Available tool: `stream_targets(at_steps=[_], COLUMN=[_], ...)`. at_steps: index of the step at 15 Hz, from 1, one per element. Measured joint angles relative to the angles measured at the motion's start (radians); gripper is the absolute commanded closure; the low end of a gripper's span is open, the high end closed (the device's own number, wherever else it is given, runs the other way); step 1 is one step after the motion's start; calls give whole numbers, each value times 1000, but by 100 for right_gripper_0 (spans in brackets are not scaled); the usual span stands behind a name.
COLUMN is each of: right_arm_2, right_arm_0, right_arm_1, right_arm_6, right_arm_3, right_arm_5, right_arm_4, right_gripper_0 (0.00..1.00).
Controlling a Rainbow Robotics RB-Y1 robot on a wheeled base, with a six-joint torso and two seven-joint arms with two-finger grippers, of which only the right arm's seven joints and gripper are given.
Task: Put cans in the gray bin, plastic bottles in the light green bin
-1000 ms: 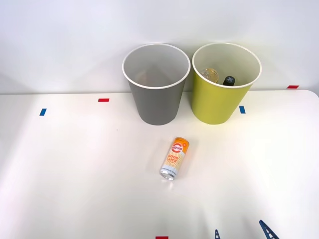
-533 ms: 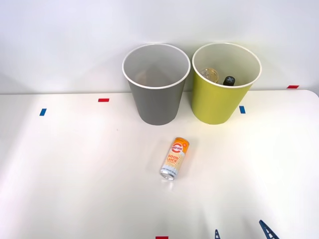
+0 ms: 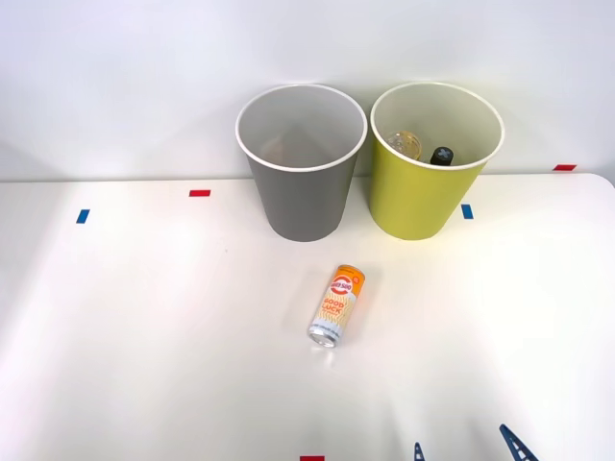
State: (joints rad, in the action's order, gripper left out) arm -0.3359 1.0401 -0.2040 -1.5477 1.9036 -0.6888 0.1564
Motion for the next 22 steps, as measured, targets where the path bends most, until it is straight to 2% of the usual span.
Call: stream_targets(at_steps=[22], right_arm_2=[0], right_arm_0=[0], right_arm_1=[0], right_arm_6=[0], right_arm_3=[0], right_arm_5=[0], right_arm_4=[0], right_gripper_0=[0])
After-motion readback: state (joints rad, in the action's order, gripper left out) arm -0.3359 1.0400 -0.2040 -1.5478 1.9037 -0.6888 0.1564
